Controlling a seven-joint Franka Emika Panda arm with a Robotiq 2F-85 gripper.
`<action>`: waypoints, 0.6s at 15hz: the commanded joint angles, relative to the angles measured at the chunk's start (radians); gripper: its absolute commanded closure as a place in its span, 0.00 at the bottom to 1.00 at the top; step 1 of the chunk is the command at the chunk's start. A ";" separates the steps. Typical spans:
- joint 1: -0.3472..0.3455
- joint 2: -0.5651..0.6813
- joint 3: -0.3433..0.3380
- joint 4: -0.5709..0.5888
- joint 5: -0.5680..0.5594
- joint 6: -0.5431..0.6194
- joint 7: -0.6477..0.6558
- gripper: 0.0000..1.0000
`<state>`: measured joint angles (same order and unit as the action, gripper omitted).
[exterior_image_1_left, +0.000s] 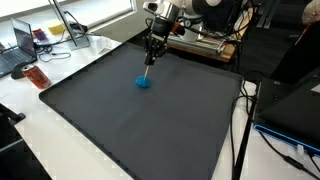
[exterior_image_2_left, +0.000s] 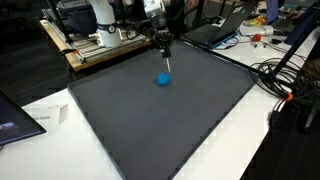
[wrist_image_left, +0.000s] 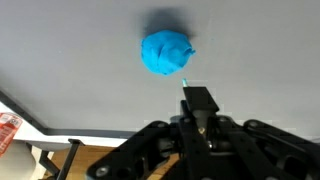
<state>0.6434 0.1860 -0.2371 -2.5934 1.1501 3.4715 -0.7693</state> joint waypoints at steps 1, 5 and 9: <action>0.076 0.028 -0.071 0.073 0.170 -0.045 -0.184 0.97; 0.119 0.045 -0.125 0.117 0.286 -0.084 -0.321 0.97; 0.149 0.105 -0.153 0.157 0.378 -0.063 -0.378 0.97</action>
<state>0.7558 0.2371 -0.3597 -2.4808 1.4360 3.4015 -1.0786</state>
